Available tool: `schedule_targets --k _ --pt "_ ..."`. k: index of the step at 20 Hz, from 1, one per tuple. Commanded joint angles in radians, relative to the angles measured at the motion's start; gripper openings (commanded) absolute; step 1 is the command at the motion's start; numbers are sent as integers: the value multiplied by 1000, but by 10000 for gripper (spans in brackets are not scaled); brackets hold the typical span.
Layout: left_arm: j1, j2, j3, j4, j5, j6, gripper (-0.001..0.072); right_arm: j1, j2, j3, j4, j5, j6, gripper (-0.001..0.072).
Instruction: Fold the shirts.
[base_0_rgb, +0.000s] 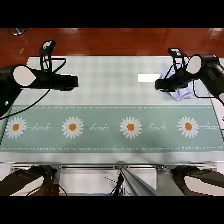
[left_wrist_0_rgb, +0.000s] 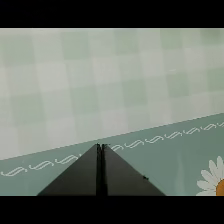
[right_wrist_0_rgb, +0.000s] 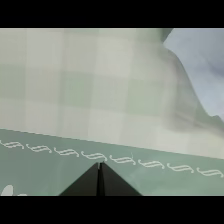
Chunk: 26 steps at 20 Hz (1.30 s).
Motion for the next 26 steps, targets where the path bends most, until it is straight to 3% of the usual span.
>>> schedule_targets --k 1,15,18,21,22,23,24,25,26 --pt "1 0 0 0 0 0 19 0 0 0 0 0 0 25" --pt "1 0 0 0 0 0 19 0 0 0 2 -8 1 25" --pt "1 0 0 0 0 0 19 0 0 0 -39 -110 0 25" --pt "1 0 0 0 0 0 19 0 -6 0 -219 -299 1 30" --pt "0 0 0 0 11 0 19 0 -10 0 -307 -370 3 136" --pt "0 -1 0 0 44 1 20 -3 -14 0 -388 -448 13 464" --pt "2 -2 0 1 74 3 21 -11 -21 0 -439 -521 38 630" --pt "2 -4 0 2 109 4 50 -29 -33 0 -473 -586 77 625" --pt "2 -10 0 2 148 4 276 -60 -54 0 -490 -641 135 626"
